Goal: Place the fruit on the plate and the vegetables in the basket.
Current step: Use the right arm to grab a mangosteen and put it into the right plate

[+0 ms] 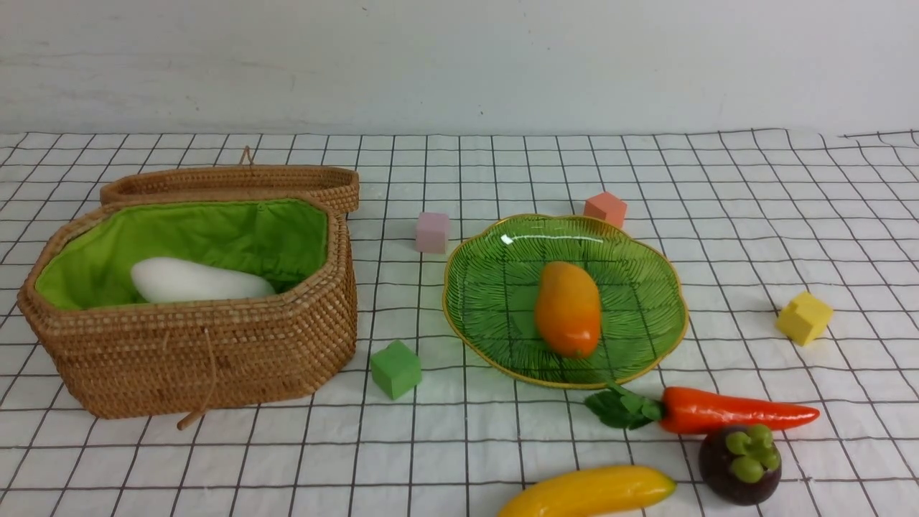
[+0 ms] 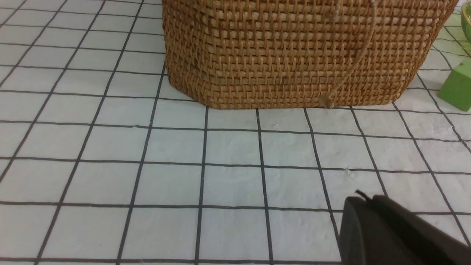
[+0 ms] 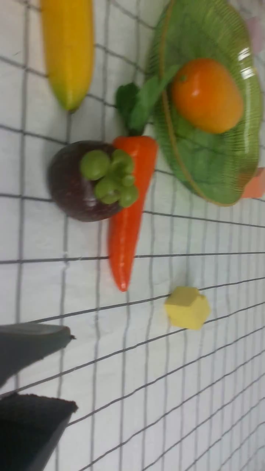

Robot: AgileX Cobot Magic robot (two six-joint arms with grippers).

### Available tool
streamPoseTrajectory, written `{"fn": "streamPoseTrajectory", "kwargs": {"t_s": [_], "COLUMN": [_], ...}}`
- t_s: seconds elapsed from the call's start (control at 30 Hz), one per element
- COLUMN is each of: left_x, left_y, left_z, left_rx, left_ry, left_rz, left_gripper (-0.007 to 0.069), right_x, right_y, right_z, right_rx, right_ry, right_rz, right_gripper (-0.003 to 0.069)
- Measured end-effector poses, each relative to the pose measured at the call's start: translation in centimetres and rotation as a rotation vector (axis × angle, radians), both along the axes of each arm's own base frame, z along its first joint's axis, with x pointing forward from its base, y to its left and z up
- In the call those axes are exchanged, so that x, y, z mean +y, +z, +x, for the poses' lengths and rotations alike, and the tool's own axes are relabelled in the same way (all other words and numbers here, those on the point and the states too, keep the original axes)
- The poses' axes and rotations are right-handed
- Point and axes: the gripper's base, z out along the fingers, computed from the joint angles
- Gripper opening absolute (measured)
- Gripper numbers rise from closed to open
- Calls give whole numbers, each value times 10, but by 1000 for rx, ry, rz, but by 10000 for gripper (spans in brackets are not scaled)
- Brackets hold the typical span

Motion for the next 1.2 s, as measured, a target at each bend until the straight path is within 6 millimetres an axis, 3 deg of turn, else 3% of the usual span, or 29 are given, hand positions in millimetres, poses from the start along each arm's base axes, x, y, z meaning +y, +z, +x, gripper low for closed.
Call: {"fn": "streamPoseTrajectory", "kwargs": {"t_s": [0.1, 0.2, 0.23, 0.3, 0.43, 0.53, 0.63, 0.73, 0.87, 0.93, 1.0, 1.03, 1.2], "left_x": [0, 0, 0, 0, 0, 0, 0, 0, 0, 0, 0, 0, 0], "left_y": [0, 0, 0, 0, 0, 0, 0, 0, 0, 0, 0, 0, 0], "left_z": [0, 0, 0, 0, 0, 0, 0, 0, 0, 0, 0, 0, 0], "left_rx": [0, 0, 0, 0, 0, 0, 0, 0, 0, 0, 0, 0, 0], "left_ry": [0, 0, 0, 0, 0, 0, 0, 0, 0, 0, 0, 0, 0], "left_rz": [0, 0, 0, 0, 0, 0, 0, 0, 0, 0, 0, 0, 0], "left_gripper": [2, 6, 6, 8, 8, 8, 15, 17, 17, 19, 22, 22, 29], "right_x": [0, -4, -4, -9, -14, -10, -3, 2, 4, 3, 2, 2, 15], "right_y": [12, 34, 34, 50, 70, 100, 146, 189, 216, 215, 201, 198, 148], "right_z": [2, 1, 1, -4, -10, -13, -15, -4, 25, 53, 78, 80, 125], "right_rx": [-129, -373, -372, -554, -667, -640, -542, -383, -153, 27, 196, 219, 651], "right_ry": [-11, -47, -48, -78, -76, -32, 16, 29, -4, -37, -53, -55, -2], "right_rz": [92, 271, 281, 366, 567, 631, 603, 527, 377, 255, 202, 200, 273], "right_gripper": [243, 243, 243, 243, 243, 243, 243, 243, 243, 243, 243, 243, 255]}}
